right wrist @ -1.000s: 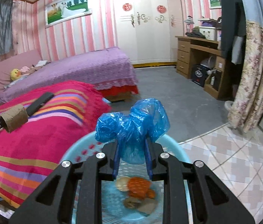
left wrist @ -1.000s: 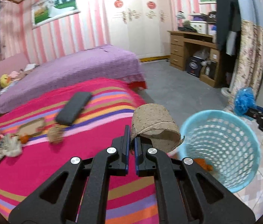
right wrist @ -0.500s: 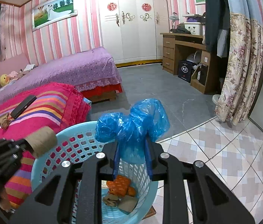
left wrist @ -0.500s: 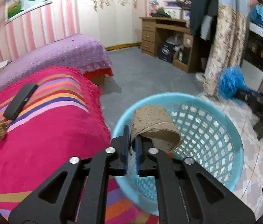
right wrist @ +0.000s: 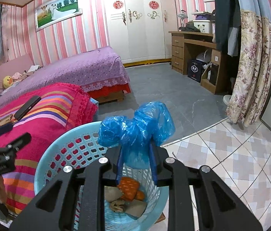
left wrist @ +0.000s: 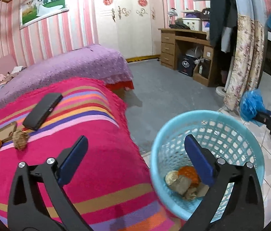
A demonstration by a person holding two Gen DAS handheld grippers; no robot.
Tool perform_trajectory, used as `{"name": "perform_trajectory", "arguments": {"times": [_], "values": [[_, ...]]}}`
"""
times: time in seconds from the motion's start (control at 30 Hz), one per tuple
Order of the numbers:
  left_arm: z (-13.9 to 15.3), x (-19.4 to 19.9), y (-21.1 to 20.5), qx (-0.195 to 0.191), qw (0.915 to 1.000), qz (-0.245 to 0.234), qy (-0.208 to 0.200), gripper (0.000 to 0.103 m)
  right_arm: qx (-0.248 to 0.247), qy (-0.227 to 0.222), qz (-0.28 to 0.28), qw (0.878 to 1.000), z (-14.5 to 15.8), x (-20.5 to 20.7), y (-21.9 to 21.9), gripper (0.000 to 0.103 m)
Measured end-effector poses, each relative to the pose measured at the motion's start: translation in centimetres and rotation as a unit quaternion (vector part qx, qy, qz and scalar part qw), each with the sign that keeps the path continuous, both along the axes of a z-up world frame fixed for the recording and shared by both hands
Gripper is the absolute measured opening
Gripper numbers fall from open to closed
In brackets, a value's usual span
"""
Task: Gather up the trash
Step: 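Open both tools to drop the tube and blue bag into the basket, then move both open tools back over the remaining trash on the bed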
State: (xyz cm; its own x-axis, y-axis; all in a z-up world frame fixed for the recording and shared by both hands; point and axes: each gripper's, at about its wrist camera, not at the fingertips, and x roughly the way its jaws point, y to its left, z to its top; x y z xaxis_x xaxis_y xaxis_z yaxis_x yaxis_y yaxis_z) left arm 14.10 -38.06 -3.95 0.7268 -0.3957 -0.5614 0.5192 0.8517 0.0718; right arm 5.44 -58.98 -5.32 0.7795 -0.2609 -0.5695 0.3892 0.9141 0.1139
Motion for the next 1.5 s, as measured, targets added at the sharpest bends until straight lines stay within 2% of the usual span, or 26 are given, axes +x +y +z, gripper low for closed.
{"name": "perform_trajectory", "arguments": {"times": [0.17, 0.23, 0.27, 0.3, 0.33, 0.57, 0.73, 1.07, 1.2, 1.33, 1.5], "values": [[0.5, 0.7, 1.5, -0.013, 0.9997, 0.02, -0.001, 0.097, -0.001, 0.007, 0.01, 1.0, -0.4, 0.9, 0.7, 0.024], [0.6, 1.1, 2.0, -0.018, 0.9995, 0.026, 0.002, 0.097, -0.005, 0.011, 0.009, 1.0, -0.5, 1.2, 1.0, 0.03], [0.6, 1.2, 2.2, -0.019, 0.9994, 0.028, 0.003, 0.097, -0.005, 0.012, 0.008, 1.0, -0.5, 1.3, 1.0, 0.045], [0.7, 1.4, 2.5, -0.019, 0.9993, 0.032, 0.002, 0.097, -0.004, 0.01, 0.007, 1.0, -0.5, 1.3, 1.1, 0.064], [0.8, 1.4, 2.7, -0.02, 0.9993, 0.033, 0.0, 0.097, -0.002, 0.007, 0.006, 1.0, -0.4, 1.3, 1.2, 0.069], [1.3, 1.0, 5.5, -0.017, 0.9988, 0.046, -0.011, 0.097, 0.007, -0.017, 0.009, 1.0, 0.8, 1.4, 2.6, 0.087], [1.9, 1.0, 8.7, -0.02, 0.9976, 0.066, -0.008, 0.097, -0.011, -0.031, 0.016, 0.999, 2.2, 1.8, 5.2, 0.09], [3.7, 2.0, 18.8, -0.018, 0.9914, 0.129, -0.019, 0.097, -0.028, -0.03, 0.051, 0.998, 3.3, 4.5, 11.7, 0.09], [4.0, 2.9, 23.2, 0.0, 0.9868, 0.159, -0.029, 0.097, -0.036, -0.036, 0.066, 0.997, 3.7, 5.5, 15.0, 0.09], [4.0, 3.7, 27.7, 0.002, 0.9798, 0.197, -0.036, 0.097, -0.053, -0.036, 0.072, 0.995, 3.9, 6.6, 17.9, 0.09], [3.3, 4.8, 32.0, 0.02, 0.9722, 0.232, -0.03, 0.097, -0.06, -0.028, 0.09, 0.994, 3.6, 7.9, 20.8, 0.09]]}}
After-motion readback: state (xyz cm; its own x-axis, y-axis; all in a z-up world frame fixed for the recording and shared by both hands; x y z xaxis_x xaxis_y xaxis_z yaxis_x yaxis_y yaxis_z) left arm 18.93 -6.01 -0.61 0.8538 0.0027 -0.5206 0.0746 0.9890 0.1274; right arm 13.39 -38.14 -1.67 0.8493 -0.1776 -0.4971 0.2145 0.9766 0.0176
